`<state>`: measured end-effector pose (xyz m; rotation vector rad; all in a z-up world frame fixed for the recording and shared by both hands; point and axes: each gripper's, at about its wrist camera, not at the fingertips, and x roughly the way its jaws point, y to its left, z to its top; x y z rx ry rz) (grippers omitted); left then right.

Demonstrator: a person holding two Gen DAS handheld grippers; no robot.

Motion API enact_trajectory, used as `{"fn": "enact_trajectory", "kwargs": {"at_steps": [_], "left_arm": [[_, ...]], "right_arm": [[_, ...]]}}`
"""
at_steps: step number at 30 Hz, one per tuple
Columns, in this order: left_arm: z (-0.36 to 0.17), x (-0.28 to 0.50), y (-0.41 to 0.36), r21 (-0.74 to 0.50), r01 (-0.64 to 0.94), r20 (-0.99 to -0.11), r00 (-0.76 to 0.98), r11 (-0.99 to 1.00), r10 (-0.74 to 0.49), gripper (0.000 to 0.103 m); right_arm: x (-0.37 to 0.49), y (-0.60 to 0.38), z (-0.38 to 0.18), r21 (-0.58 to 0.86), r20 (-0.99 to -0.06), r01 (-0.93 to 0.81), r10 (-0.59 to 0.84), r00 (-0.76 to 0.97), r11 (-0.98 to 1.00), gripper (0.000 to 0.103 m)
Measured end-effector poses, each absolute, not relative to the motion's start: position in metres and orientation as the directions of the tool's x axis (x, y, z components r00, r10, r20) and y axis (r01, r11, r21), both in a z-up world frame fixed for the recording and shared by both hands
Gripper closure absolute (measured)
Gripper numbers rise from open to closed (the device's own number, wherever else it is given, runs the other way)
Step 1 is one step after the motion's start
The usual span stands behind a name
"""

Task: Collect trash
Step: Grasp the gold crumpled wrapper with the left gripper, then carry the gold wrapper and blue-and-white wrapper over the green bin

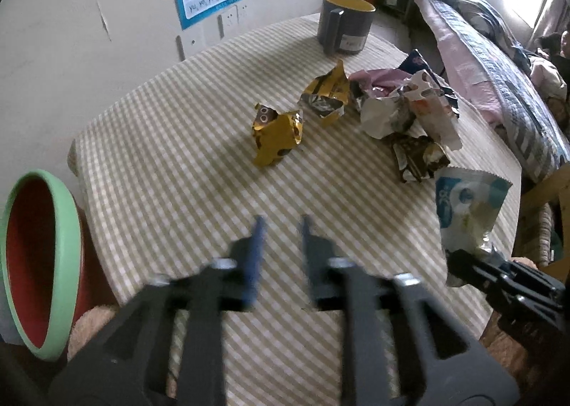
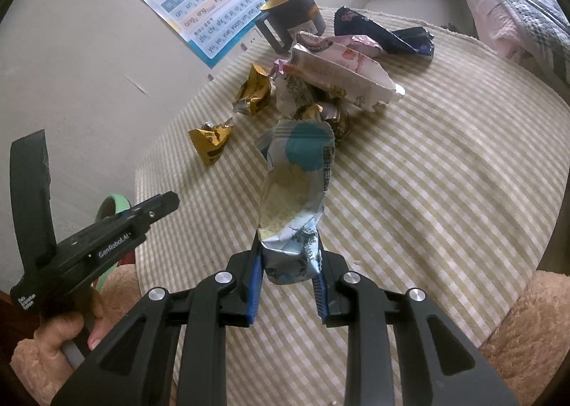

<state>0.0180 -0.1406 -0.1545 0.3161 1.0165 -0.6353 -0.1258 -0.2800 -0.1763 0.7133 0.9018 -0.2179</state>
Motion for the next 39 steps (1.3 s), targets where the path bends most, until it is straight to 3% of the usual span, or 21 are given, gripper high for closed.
{"fn": "enact_trajectory", "kwargs": {"at_steps": [2, 5, 9, 14, 18, 22, 24, 26, 39], "left_arm": [[-0.151, 0.016, -0.138, -0.019, 0.618, -0.838, 0.42, 0.786, -0.35, 0.033], [-0.144, 0.01, -0.14, 0.07, 0.609, -0.778, 0.529, 0.79, -0.338, 0.018], [-0.138, 0.009, -0.15, 0.152, 0.637, -0.721, 0.595, 0.756, -0.356, 0.016], [-0.149, 0.044, -0.17, 0.109, 0.636, -0.798, 0.515, 0.764, -0.314, 0.016], [-0.158, 0.068, -0.19, 0.09, 0.633, -0.83, 0.474, 0.769, -0.294, 0.029], [-0.17, 0.084, -0.208, 0.115, 0.64, -0.843, 0.467, 0.76, -0.266, 0.033], [-0.179, 0.093, -0.217, 0.123, 0.655, -0.862, 0.443, 0.746, -0.247, 0.052], [-0.187, 0.098, -0.223, 0.117, 0.669, -0.878, 0.415, 0.734, -0.238, 0.063], [-0.165, 0.069, -0.196, 0.092, 0.684, -0.845, 0.438, 0.723, -0.306, 0.069]], "right_arm": [[-0.125, -0.28, -0.178, 0.476, -0.78, 0.457, 0.12, 0.615, 0.751, 0.079], [-0.125, -0.281, -0.179, 0.481, -0.78, 0.459, 0.125, 0.614, 0.747, 0.079], [-0.125, -0.282, -0.181, 0.492, -0.778, 0.461, 0.135, 0.613, 0.739, 0.078], [-0.124, -0.285, -0.183, 0.501, -0.778, 0.461, 0.147, 0.611, 0.733, 0.078], [-0.124, -0.288, -0.185, 0.506, -0.779, 0.467, 0.152, 0.608, 0.725, 0.078], [-0.122, -0.289, -0.188, 0.508, -0.783, 0.473, 0.158, 0.601, 0.72, 0.078], [-0.121, -0.289, -0.189, 0.507, -0.786, 0.474, 0.161, 0.597, 0.72, 0.078], [-0.119, -0.289, -0.189, 0.506, -0.788, 0.473, 0.163, 0.594, 0.721, 0.078], [-0.117, -0.29, -0.19, 0.499, -0.792, 0.473, 0.16, 0.59, 0.726, 0.078]]}}
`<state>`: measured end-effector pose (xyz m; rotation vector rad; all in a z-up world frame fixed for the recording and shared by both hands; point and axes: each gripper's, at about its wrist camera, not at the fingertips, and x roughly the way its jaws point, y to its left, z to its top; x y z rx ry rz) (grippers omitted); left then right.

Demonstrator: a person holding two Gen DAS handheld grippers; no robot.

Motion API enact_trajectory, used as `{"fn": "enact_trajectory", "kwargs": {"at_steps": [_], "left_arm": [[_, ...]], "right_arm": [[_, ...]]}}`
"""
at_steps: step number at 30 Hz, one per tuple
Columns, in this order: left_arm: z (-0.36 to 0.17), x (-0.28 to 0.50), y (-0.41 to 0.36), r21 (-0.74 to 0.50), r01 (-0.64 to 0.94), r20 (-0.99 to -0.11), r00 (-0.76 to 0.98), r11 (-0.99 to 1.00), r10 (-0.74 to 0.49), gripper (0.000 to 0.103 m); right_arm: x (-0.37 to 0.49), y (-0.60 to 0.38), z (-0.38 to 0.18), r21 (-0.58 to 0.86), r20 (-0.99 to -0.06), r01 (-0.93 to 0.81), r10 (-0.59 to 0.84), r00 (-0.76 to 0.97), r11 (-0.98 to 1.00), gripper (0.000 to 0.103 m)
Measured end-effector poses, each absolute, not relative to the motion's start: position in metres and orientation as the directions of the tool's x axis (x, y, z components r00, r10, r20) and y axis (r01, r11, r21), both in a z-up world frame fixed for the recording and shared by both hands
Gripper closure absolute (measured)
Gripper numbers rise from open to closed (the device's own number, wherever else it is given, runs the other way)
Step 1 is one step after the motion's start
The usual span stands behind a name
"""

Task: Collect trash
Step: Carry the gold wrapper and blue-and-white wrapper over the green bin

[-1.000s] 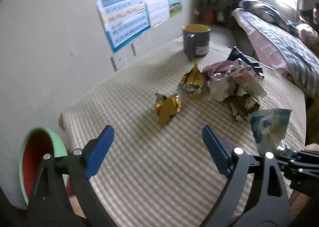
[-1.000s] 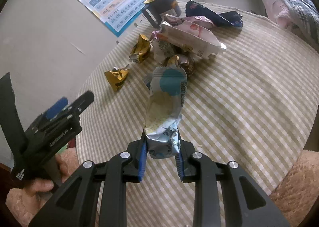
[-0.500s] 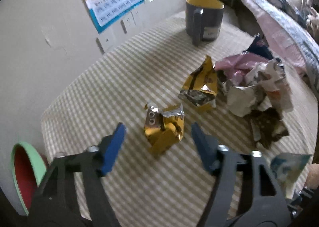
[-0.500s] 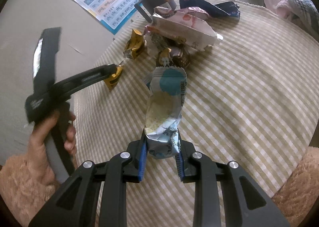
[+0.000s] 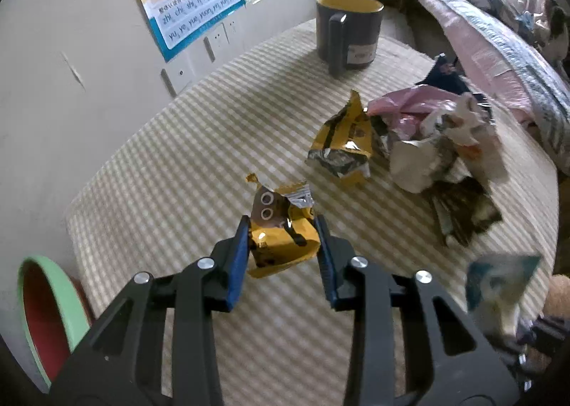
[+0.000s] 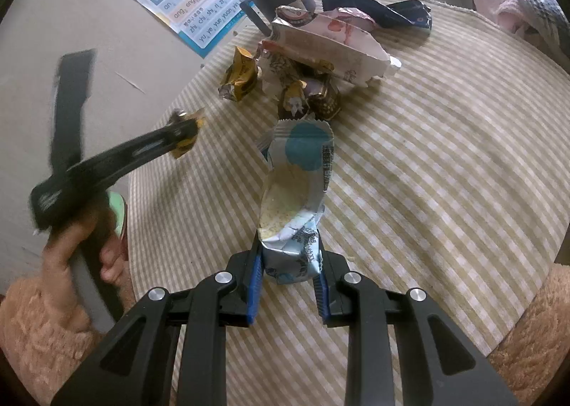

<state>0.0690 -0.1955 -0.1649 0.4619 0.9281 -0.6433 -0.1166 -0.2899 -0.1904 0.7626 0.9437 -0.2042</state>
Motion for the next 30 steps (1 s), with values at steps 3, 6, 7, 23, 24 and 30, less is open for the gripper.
{"fn": "enact_trajectory", "kwargs": {"at_steps": [3, 6, 7, 23, 24, 30], "left_arm": [[-0.153, 0.056, -0.179, 0.079, 0.685, -0.836, 0.441, 0.724, -0.326, 0.069], [-0.142, 0.044, -0.162, 0.072, 0.685, -0.829, 0.445, 0.725, -0.339, 0.069], [-0.14, 0.041, -0.157, 0.071, 0.684, -0.828, 0.446, 0.726, -0.34, 0.069], [-0.123, 0.026, -0.075, -0.011, 0.595, -0.824, 0.45, 0.804, -0.344, 0.069], [-0.123, 0.025, -0.073, -0.011, 0.594, -0.822, 0.453, 0.804, -0.346, 0.069], [-0.12, 0.022, -0.064, -0.009, 0.599, -0.808, 0.467, 0.801, -0.359, 0.069]], "right_arm": [[-0.115, -0.289, -0.192, 0.494, -0.794, 0.471, 0.158, 0.586, 0.731, 0.078], [-0.114, -0.287, -0.191, 0.484, -0.798, 0.465, 0.155, 0.583, 0.742, 0.078], [-0.113, -0.286, -0.191, 0.479, -0.799, 0.463, 0.152, 0.581, 0.746, 0.078], [-0.108, -0.259, -0.173, 0.373, -0.815, 0.407, 0.085, 0.573, 0.834, 0.078], [-0.107, -0.256, -0.172, 0.363, -0.817, 0.4, 0.081, 0.572, 0.841, 0.078], [-0.102, -0.24, -0.163, 0.331, -0.818, 0.366, 0.071, 0.57, 0.87, 0.078]]}}
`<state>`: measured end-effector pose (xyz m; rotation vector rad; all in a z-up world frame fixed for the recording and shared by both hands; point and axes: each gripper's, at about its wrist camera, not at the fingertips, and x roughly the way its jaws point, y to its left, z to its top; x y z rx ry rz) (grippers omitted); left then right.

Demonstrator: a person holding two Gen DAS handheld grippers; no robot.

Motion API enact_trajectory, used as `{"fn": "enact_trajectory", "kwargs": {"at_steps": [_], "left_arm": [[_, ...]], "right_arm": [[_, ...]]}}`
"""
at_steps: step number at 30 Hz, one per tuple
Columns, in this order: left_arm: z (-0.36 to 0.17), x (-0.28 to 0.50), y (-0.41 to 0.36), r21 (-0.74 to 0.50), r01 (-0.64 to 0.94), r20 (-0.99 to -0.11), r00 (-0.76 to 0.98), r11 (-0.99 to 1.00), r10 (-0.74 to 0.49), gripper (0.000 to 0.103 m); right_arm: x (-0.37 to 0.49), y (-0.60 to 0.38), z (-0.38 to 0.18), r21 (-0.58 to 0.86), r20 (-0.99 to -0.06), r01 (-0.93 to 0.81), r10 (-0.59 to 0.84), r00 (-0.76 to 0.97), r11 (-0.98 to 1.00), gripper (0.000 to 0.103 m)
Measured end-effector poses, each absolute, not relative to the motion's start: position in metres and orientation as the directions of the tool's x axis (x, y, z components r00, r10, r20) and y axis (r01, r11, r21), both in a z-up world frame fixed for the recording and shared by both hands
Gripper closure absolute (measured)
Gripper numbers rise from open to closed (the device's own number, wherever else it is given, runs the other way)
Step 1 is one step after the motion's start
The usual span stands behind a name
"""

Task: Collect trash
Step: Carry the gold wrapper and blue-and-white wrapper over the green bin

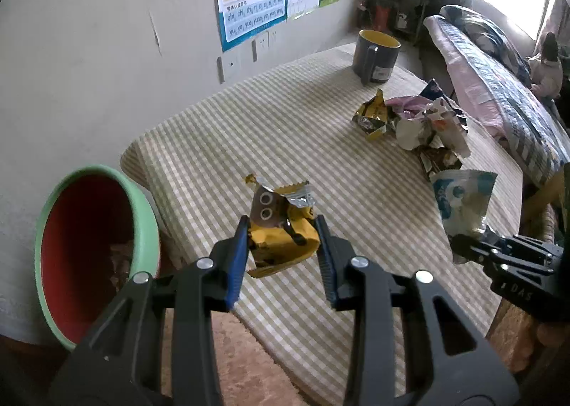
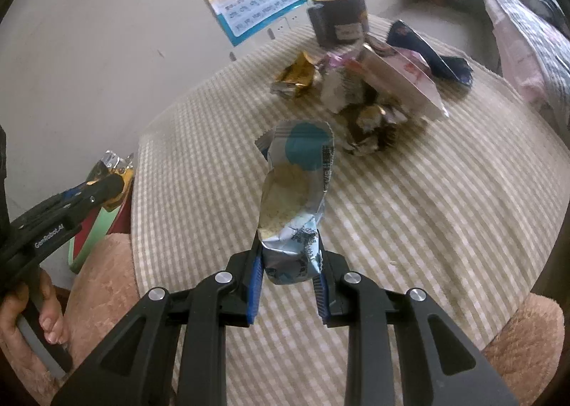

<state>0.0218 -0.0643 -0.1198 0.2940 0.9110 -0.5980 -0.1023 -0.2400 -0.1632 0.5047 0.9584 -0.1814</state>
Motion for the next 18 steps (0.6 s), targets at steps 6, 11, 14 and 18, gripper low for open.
{"fn": "enact_trajectory", "kwargs": {"at_steps": [6, 11, 14, 18], "left_arm": [[-0.118, 0.023, -0.055, -0.018, 0.591, -0.8, 0.475, 0.806, -0.366, 0.069], [-0.118, 0.028, -0.044, -0.038, 0.571, -0.796, 0.479, 0.82, -0.37, 0.069], [-0.116, 0.031, -0.037, -0.051, 0.556, -0.792, 0.483, 0.83, -0.373, 0.069], [-0.117, 0.034, -0.029, -0.07, 0.547, -0.796, 0.473, 0.834, -0.378, 0.069]], "right_arm": [[-0.096, -0.222, -0.158, 0.309, -0.82, 0.332, 0.072, 0.568, 0.891, 0.078], [-0.09, -0.209, -0.15, 0.296, -0.819, 0.307, 0.075, 0.569, 0.904, 0.078], [-0.088, -0.2, -0.147, 0.297, -0.819, 0.295, 0.084, 0.567, 0.908, 0.078], [-0.085, -0.19, -0.144, 0.305, -0.819, 0.276, 0.103, 0.565, 0.912, 0.078]]}}
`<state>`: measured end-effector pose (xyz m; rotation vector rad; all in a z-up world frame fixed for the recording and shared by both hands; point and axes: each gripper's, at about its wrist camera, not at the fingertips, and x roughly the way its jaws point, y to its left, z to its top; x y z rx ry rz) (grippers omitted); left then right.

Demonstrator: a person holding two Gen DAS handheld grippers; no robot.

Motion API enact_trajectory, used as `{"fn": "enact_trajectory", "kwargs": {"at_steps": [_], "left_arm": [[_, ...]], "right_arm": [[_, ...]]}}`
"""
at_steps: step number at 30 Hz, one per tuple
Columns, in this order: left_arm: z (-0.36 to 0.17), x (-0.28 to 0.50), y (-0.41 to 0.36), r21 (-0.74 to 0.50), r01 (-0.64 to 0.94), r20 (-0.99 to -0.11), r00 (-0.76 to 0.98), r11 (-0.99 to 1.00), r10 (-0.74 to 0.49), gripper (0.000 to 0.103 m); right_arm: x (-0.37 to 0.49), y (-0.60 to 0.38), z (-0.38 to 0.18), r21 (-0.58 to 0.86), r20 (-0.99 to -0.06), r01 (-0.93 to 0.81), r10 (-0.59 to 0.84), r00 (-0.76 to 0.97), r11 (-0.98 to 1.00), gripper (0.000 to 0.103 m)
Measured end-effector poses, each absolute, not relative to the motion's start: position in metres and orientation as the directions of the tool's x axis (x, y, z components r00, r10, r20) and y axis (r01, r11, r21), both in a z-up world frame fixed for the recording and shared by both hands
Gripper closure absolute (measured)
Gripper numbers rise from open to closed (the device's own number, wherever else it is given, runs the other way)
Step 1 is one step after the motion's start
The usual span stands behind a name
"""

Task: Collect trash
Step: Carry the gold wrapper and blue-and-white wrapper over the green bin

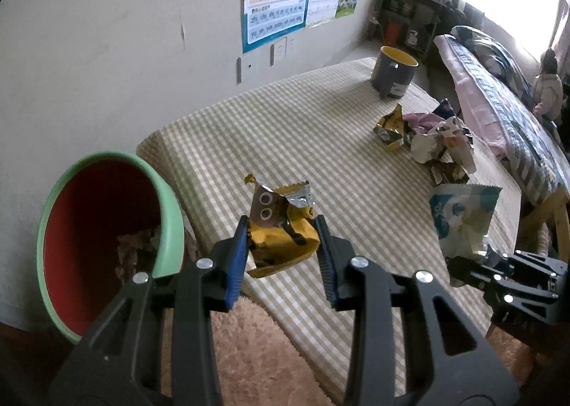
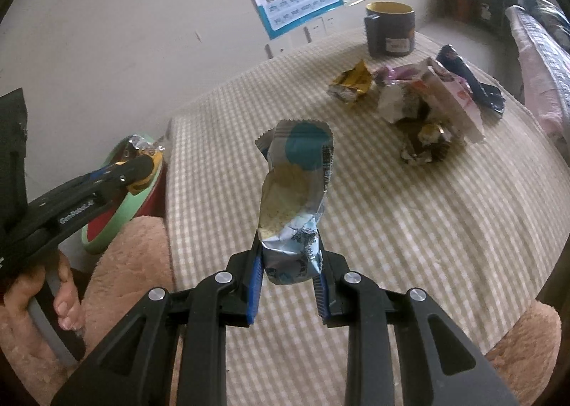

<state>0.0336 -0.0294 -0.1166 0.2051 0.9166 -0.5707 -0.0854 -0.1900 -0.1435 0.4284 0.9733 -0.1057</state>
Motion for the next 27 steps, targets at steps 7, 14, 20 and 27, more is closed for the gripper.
{"fn": "enact_trajectory", "kwargs": {"at_steps": [7, 14, 20, 27], "left_arm": [[-0.114, 0.038, -0.014, -0.072, 0.52, -0.786, 0.496, 0.851, -0.37, 0.069], [-0.112, 0.046, 0.006, -0.081, 0.473, -0.78, 0.519, 0.878, -0.351, 0.069], [-0.108, 0.049, 0.018, -0.084, 0.45, -0.768, 0.539, 0.889, -0.346, 0.069], [-0.102, 0.053, 0.036, -0.073, 0.42, -0.751, 0.574, 0.905, -0.327, 0.069]], "right_arm": [[-0.078, -0.173, -0.136, 0.277, -0.818, 0.232, 0.102, 0.567, 0.933, 0.078], [-0.078, -0.167, -0.133, 0.263, -0.819, 0.223, 0.095, 0.567, 0.938, 0.078], [-0.076, -0.159, -0.129, 0.252, -0.82, 0.207, 0.095, 0.565, 0.945, 0.078], [-0.066, -0.149, -0.124, 0.244, -0.822, 0.175, 0.108, 0.559, 0.954, 0.079]]}}
